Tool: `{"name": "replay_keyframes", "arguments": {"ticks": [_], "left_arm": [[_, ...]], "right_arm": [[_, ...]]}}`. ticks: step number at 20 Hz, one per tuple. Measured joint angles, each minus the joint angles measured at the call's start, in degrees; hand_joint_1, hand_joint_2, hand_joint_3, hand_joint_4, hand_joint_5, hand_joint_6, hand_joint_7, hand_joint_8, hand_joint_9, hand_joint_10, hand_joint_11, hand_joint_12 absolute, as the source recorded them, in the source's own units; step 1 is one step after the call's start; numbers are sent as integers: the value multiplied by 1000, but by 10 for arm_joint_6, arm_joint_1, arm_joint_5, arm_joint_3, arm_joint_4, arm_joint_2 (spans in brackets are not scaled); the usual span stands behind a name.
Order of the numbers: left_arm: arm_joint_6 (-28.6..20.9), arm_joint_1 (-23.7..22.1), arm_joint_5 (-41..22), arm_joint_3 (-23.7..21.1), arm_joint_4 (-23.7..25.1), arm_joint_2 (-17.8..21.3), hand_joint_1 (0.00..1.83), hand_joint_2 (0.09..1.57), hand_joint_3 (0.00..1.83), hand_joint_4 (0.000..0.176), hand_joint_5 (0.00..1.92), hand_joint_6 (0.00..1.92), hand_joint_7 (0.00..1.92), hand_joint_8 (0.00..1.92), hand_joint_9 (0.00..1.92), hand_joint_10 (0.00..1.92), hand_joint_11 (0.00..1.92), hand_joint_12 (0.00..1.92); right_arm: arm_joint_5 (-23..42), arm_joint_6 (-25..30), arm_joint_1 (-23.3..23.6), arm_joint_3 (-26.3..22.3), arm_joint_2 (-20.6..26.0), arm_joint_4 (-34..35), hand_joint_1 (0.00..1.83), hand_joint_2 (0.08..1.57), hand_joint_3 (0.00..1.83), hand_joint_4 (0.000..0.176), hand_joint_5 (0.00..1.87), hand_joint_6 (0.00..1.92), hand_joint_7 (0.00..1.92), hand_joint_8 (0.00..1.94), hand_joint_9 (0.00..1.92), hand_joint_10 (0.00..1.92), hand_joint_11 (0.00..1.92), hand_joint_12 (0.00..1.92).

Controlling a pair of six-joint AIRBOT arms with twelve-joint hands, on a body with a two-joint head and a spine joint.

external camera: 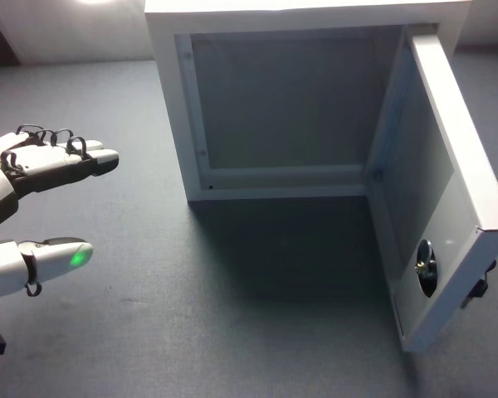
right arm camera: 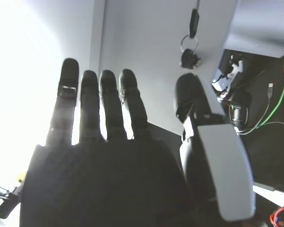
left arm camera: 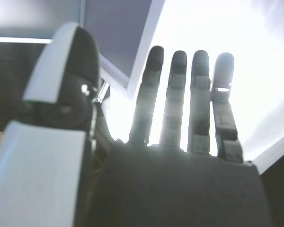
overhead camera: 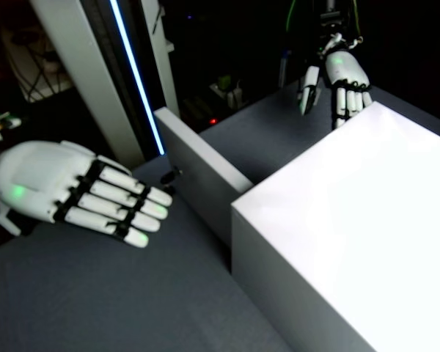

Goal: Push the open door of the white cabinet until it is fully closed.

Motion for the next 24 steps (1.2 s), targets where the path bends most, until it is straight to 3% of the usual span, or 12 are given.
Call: {"name": "replay_keyframes", "arguments": {"ticks": [4, 8, 11, 15, 18, 20, 21, 24], "left_arm": [[0, 0, -2, 0, -3, -3, 475, 1279, 0, 0, 271, 0, 218, 0, 250, 0, 0, 1045], [0, 1, -7, 0, -8, -3, 494, 1277, 0, 0, 263, 0, 217, 0, 258, 2, 0, 1098], [0, 4, -10, 0, -10, -3, 490, 1277, 1, 0, 262, 0, 205, 0, 247, 0, 0, 1057], [0, 9, -14, 0, -13, -3, 486, 1275, 0, 0, 252, 2, 203, 1, 241, 1, 0, 1045], [0, 16, -23, 0, -23, -3, 524, 1269, 0, 0, 260, 3, 206, 3, 249, 3, 0, 1033], [0, 21, -28, 0, -25, -3, 532, 1271, 0, 0, 254, 0, 200, 0, 244, 0, 0, 1051], [0, 23, -29, 0, -26, -3, 522, 1272, 0, 0, 253, 0, 202, 1, 247, 1, 0, 1070], [0, 29, -36, -1, -34, -3, 534, 1274, 1, 0, 247, 0, 191, 0, 235, 0, 0, 1060]], "right_arm": [[-5, 10, 12, 0, -1, -22, 342, 1359, 0, 0, 314, 26, 236, 9, 196, 56, 0, 731], [-28, 18, 46, 2, -10, -59, 316, 1377, 1, 0, 302, 9, 230, 1, 174, 35, 0, 635], [-53, 27, 76, 8, -18, -87, 294, 1382, 4, 0, 318, 8, 247, 1, 187, 31, 0, 681], [-87, 44, 115, 20, -37, -125, 117, 1424, 2, 0, 237, 1, 201, 1, 133, 2, 0, 403], [-108, 56, 146, 28, -54, -157, 136, 1414, 0, 0, 231, 0, 183, 0, 120, 0, 0, 395], [-124, 65, 169, 37, -69, -171, 193, 1395, 0, 0, 240, 4, 171, 2, 136, 7, 0, 550], [-127, 69, 176, 40, -75, -176, 243, 1384, 0, 0, 278, 21, 203, 8, 161, 19, 0, 753], [-148, 73, 197, 50, -94, -190, 202, 1378, 0, 0, 286, 48, 228, 6, 160, 63, 0, 1020]]}}
